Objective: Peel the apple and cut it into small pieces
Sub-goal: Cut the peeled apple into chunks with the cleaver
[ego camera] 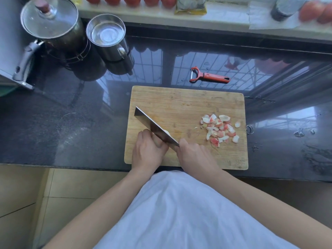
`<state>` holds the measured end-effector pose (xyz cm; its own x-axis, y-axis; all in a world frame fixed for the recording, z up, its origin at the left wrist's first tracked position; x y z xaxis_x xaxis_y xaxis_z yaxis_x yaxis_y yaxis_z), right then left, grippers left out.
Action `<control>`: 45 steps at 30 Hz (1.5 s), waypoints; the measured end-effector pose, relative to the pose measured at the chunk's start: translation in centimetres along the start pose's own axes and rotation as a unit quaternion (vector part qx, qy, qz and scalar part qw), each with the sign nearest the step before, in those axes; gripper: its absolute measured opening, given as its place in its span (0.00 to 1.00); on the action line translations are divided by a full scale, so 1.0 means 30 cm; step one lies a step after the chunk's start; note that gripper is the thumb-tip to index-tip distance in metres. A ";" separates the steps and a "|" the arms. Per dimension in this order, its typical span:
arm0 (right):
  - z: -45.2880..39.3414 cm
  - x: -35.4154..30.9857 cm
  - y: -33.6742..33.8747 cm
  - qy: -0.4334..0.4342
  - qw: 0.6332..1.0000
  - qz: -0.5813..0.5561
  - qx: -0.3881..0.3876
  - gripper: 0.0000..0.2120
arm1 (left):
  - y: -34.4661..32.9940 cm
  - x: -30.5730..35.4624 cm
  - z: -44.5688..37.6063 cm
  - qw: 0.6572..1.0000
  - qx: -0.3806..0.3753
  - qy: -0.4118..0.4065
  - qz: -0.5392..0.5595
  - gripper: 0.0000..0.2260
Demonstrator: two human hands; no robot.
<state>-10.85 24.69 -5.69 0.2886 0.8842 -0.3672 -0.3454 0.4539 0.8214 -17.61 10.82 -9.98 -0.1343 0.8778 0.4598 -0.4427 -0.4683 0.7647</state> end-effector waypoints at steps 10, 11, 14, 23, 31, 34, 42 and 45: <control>-0.021 -0.026 -0.010 -0.003 1.000 0.008 0.016 0.09 | -0.008 -0.021 -0.002 0.999 0.017 0.005 0.047 0.14; -0.021 -0.033 -0.012 0.000 1.000 0.018 0.013 0.08 | -0.010 -0.026 -0.002 0.999 0.016 0.009 0.048 0.15; -0.017 -0.062 -0.024 0.015 0.999 0.046 -0.010 0.05 | -0.008 -0.029 -0.005 0.998 0.015 0.009 0.063 0.16; -0.030 -0.038 -0.009 -0.001 0.999 -0.047 0.005 0.10 | -0.003 -0.029 -0.013 0.997 0.005 0.004 0.077 0.10; -0.044 -0.026 0.005 -0.003 0.996 -0.086 0.026 0.11 | 0.008 -0.032 -0.017 0.996 0.006 0.013 0.083 0.08; -0.045 -0.037 0.005 0.004 0.998 -0.053 0.019 0.09 | 0.002 -0.057 -0.019 0.996 0.005 0.032 0.087 0.11; -0.052 -0.130 -0.013 0.058 0.996 0.059 0.026 0.14 | -0.004 -0.118 -0.048 0.992 0.013 0.088 0.092 0.16; -0.079 -0.141 -0.033 0.047 0.995 0.082 0.018 0.19 | -0.021 -0.140 -0.080 0.985 -0.010 0.113 0.129 0.15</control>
<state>-13.84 20.76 -5.98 0.1459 0.9531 -0.2652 -0.3486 0.3004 0.8878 -18.90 7.68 -13.46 -0.4380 0.7309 0.5233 -0.3847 -0.6786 0.6257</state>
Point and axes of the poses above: each hand's wrist, its own z-axis away from the middle knuckle, its own y-axis out of the back of the hand, x = y × z, the point moved 10 cm from there along -z, towards the middle knuckle, and after that the axes turned 7 degrees about -z, right-handed, at the moved point
